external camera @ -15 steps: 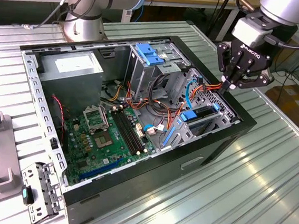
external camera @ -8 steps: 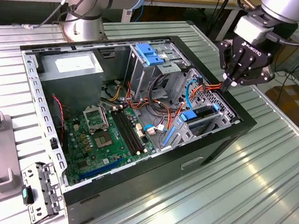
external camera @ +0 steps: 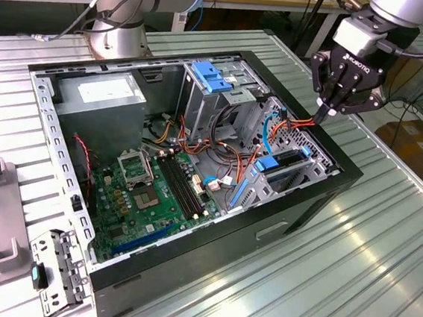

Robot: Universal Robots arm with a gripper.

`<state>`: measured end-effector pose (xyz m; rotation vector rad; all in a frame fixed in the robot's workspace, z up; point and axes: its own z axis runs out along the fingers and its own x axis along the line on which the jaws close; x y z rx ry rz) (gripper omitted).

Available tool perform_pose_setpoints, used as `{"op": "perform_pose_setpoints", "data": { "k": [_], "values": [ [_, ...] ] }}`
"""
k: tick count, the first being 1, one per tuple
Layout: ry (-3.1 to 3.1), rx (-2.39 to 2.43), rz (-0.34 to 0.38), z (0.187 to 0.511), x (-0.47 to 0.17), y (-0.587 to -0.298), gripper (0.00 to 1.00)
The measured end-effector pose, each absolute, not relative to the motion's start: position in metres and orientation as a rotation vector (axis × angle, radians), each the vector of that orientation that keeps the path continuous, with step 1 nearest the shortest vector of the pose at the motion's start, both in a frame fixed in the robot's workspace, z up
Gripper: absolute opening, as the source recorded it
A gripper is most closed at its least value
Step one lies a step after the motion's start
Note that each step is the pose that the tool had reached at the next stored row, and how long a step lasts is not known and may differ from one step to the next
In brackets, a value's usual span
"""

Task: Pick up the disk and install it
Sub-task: 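Insert the first disk wire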

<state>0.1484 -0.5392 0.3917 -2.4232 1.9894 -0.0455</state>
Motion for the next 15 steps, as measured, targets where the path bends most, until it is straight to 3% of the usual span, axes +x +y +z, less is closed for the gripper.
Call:
{"op": "perform_pose_setpoints", "data": {
  "k": [15],
  "values": [
    [1.78,-2.578,-0.045,0.3909,0.1515,-0.5389,0.11]
  ]
}}
